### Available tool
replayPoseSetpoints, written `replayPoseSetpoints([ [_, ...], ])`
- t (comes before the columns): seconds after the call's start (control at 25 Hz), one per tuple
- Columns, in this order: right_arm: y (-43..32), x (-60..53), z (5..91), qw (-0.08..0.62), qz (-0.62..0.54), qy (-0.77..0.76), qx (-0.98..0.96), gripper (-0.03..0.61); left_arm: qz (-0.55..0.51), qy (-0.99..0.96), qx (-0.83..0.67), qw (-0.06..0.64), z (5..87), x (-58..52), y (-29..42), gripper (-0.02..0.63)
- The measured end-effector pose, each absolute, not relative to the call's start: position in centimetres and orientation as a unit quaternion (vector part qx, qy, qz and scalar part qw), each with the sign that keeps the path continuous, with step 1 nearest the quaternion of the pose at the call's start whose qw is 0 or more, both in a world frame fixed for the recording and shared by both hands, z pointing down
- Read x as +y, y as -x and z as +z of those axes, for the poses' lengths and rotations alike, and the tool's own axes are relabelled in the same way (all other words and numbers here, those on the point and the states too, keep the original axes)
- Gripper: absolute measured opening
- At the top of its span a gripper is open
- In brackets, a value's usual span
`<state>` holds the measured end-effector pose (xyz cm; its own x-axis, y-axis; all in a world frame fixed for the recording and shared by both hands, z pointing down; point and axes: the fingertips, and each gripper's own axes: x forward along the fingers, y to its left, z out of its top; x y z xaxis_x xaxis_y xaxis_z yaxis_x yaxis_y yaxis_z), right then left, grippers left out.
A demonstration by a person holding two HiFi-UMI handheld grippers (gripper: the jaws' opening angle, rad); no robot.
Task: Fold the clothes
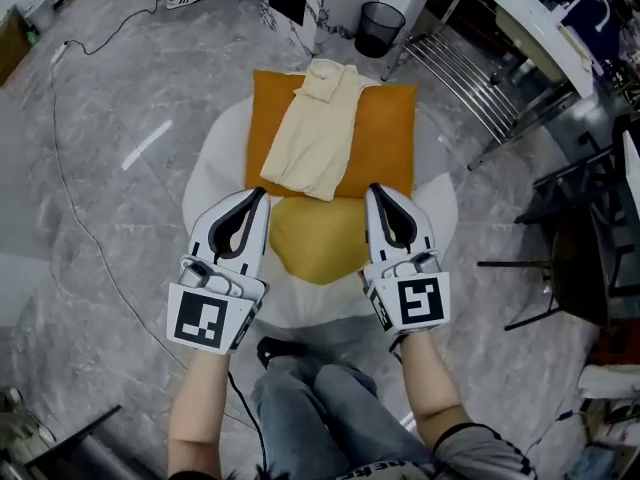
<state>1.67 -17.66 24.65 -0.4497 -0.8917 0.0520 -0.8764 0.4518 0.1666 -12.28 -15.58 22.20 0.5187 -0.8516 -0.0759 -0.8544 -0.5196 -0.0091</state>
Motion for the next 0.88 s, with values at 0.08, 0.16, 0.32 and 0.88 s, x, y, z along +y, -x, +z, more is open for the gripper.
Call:
replayPoseSetpoints([
  [0.08, -2.7, -16.5, 21.6, 0.065, -0.042, -0.527, -0.846, 0.0, 0.024, 0.869, 0.494, 0.013, 19.3, -14.5, 11.7, 0.003],
  [0.16, -3.7, -15.3, 18.8, 0.067, -0.024, -0.533, -0.843, 0.0, 0.024, 0.866, 0.499, 0.003, 16.2, -13.5, 11.3, 0.003],
  [0.32, -4.8, -13.1, 12.3, 0.076, -0.014, -0.538, -0.839, 0.0, 0.022, 0.866, 0.499, -0.012, 9.9, -11.7, 11.0, 0.003],
  [0.88, -6.8, -9.1, -7.3, 0.057, -0.017, -0.562, -0.825, 0.0, 0.01, 0.878, 0.478, 0.014, -9.6, -8.1, 9.2, 0.003],
])
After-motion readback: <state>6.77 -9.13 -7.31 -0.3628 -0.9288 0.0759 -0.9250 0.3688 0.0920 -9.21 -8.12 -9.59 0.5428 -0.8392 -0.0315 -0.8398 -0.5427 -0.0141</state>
